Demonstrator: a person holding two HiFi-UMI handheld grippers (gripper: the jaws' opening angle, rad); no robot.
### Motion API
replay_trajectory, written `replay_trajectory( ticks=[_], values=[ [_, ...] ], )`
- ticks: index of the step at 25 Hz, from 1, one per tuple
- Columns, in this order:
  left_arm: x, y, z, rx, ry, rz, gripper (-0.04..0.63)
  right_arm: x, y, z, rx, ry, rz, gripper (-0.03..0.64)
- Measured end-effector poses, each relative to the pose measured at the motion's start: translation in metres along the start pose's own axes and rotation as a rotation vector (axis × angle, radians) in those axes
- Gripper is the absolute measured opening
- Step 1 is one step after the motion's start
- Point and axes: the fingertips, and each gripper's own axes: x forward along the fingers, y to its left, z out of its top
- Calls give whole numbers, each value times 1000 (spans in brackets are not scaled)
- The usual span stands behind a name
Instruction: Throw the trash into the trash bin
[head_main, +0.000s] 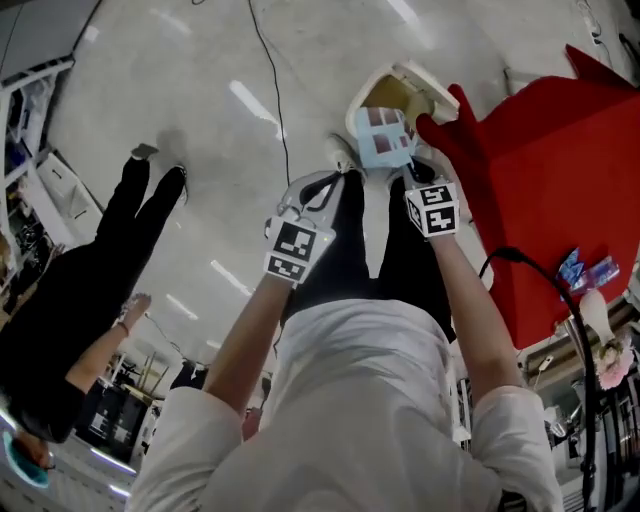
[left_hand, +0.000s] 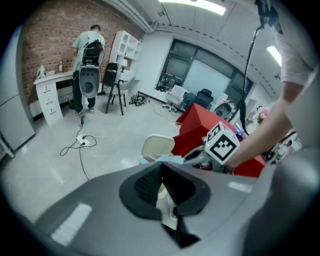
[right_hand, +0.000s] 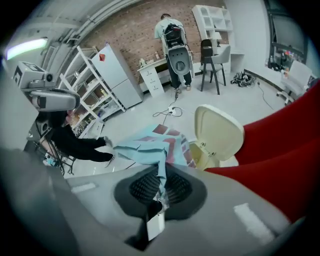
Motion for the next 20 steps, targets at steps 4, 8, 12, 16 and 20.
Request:
replay_trajectory(
  ticks=[4,8,12,16,20],
  values=[
    [28,-4,-15,-28,1,-23,5,37,-14,-19,83,17,22,3],
    [59,-6,-40,-30,10,-42,5,79,-32,-43,165,30,47,3],
    [82,2,-61,-35,20,-50,5,115,-43,-66,255,69,83,3],
    [101,16,-83,-44,38,-38,5,147,-53,-86,277,98,86,5],
    [113,21,-98,-59,56,-36,5,165,-61,-104,348,138,86,8]
  ],
)
